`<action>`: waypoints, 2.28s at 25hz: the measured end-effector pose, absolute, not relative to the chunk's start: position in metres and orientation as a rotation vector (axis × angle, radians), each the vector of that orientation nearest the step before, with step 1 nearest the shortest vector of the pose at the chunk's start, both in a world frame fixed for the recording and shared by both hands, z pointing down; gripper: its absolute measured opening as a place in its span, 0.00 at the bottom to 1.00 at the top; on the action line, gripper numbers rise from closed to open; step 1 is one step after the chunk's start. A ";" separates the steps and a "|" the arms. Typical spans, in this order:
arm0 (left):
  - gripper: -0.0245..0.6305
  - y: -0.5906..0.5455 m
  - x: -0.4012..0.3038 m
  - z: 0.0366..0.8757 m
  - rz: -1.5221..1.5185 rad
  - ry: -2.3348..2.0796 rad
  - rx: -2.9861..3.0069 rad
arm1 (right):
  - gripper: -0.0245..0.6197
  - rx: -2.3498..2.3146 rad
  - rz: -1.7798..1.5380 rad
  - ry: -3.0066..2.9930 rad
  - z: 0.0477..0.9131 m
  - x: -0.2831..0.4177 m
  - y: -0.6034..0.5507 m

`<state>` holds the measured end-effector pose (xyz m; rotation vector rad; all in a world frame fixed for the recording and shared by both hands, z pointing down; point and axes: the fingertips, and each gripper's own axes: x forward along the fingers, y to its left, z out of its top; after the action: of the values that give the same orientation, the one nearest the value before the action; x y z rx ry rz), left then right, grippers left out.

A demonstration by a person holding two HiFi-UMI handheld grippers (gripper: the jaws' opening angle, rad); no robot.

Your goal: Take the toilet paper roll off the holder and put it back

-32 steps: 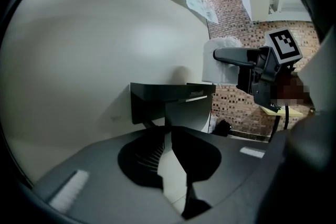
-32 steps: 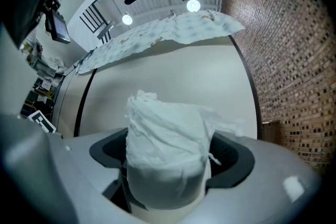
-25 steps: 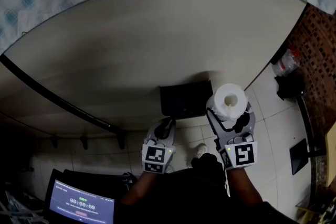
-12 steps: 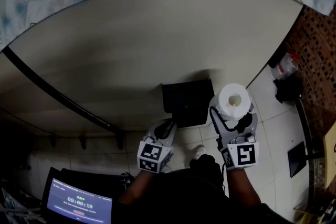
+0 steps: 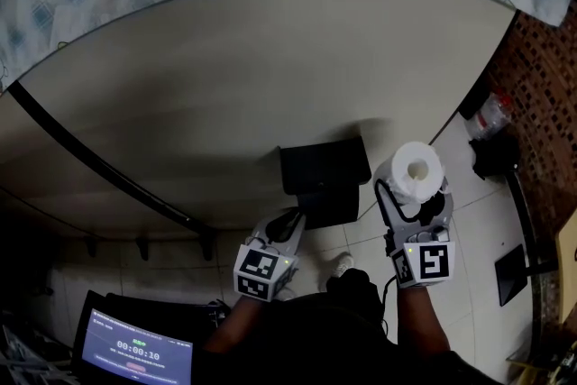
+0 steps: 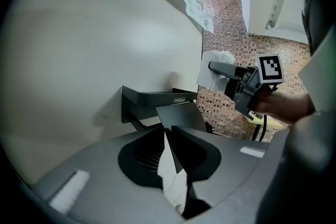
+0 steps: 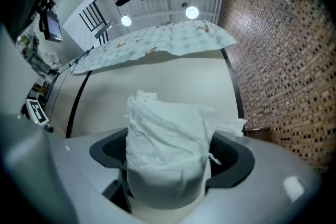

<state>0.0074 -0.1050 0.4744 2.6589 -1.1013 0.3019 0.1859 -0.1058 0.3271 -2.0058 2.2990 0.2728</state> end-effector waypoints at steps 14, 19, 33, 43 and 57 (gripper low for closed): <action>0.14 -0.099 0.013 0.463 0.246 -0.885 2.581 | 0.73 -1.876 -0.126 2.126 0.378 0.231 -0.123; 0.14 -0.098 0.014 0.462 0.252 -0.860 2.572 | 0.73 -1.688 -0.453 1.969 0.414 0.245 -0.139; 0.14 -0.098 0.015 0.459 0.219 -0.756 2.527 | 0.72 -1.199 -0.843 1.803 0.469 0.219 -0.176; 0.14 -0.099 0.015 0.460 0.276 -0.744 2.558 | 0.72 -1.053 -0.885 1.862 0.480 0.205 -0.183; 0.14 -0.097 0.016 0.460 0.278 -0.726 2.565 | 0.72 -0.909 -0.886 1.880 0.478 0.193 -0.191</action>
<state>0.0159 -0.0969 0.4602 2.5650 -0.7257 0.2785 0.1931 -0.1909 0.4779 -0.9088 1.8803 -0.8859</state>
